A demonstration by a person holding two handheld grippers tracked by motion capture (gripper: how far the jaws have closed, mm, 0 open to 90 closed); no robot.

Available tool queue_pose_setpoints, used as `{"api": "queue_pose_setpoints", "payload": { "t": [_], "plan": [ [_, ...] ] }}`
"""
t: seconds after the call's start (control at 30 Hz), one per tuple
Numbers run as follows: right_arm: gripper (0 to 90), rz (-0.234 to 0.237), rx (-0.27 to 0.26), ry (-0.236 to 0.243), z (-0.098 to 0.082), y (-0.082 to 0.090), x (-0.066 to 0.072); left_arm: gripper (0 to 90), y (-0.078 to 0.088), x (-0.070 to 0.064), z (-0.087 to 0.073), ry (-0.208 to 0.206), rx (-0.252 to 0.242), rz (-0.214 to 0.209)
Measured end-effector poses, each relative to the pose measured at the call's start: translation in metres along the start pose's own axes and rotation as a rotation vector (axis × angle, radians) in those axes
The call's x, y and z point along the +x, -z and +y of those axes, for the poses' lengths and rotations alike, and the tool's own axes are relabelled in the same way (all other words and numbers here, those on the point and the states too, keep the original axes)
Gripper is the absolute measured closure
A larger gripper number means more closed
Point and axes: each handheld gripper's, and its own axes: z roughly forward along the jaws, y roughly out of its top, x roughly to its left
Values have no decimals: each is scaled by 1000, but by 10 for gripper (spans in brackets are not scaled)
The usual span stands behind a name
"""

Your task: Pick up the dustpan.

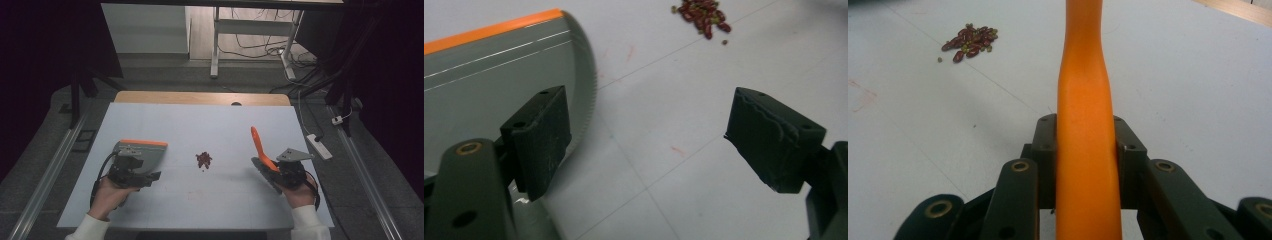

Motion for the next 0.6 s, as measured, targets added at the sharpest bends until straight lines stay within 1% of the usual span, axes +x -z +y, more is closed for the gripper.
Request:
{"api": "queue_pose_setpoints", "payload": {
  "t": [0.03,0.07,0.1,0.2,0.27,0.3,0.37,0.47,0.57,0.6],
  "plan": [
    [703,0,2,6,0,0,1,187,1,0,1,8,0,9],
    [703,0,1,5,0,0,2,187,1,0,1,8,0,9],
    [703,-1,2,12,0,0,3,184,3,-1,2,22,5,12],
    [703,6,-12,14,2,1,3,180,6,0,4,31,9,24],
    [703,7,-13,17,3,0,2,185,9,3,5,55,12,40],
    [703,8,-11,20,3,-1,2,186,11,6,6,74,23,63],
    [703,9,-8,20,3,-2,2,189,13,10,3,93,22,69],
    [703,4,-5,21,3,-2,3,189,15,17,-5,120,22,73],
    [703,1,-9,22,3,-1,3,189,15,25,-13,145,45,80],
    [703,-1,-9,21,3,-1,3,189,15,28,-16,160,50,84]
  ]
}}
